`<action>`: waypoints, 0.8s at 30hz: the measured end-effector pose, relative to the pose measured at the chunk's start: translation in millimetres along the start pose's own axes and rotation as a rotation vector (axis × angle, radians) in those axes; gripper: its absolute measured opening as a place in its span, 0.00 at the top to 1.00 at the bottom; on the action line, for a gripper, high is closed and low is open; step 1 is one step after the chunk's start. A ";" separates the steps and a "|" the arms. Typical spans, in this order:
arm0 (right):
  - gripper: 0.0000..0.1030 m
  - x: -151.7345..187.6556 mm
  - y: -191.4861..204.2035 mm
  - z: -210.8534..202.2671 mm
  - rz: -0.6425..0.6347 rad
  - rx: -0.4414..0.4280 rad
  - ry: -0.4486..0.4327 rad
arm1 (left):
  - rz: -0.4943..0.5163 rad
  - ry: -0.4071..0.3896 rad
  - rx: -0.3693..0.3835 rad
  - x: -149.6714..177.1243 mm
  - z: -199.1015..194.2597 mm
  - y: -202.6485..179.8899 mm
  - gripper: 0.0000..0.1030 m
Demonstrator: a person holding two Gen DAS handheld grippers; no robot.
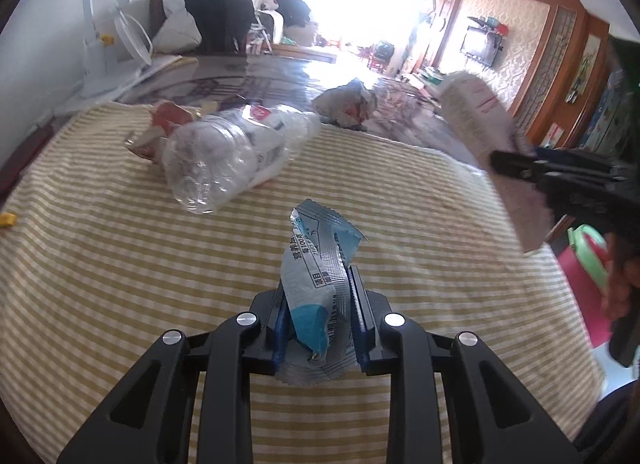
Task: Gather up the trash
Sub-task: 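Carry the paper box into the red bin with the right tool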
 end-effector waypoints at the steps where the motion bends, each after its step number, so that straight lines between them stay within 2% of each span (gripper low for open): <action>1: 0.58 1.1 0.8 -3.4 0.004 -0.002 -0.004 | -0.003 0.002 -0.002 0.5 -1.3 0.9 0.77; 6: 0.58 15.4 -4.4 -29.8 0.074 -0.021 -0.035 | -0.020 -0.020 -0.017 -3.4 -16.0 1.3 0.77; 15: 0.58 31.2 -18.9 -57.0 0.205 -0.065 -0.085 | -0.105 -0.019 0.028 5.8 -41.2 -21.3 0.77; 24: 0.58 42.0 -53.4 -71.3 0.285 -0.048 -0.119 | -0.070 -0.014 0.054 4.8 -45.6 -61.9 0.77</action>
Point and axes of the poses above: each gripper's, at about its wrist camera, not at the fingertips, and z roughly the way its jaws point, y to its left, x to its underside, the point moved 10 cm from there along z, roughly the way its jaws point
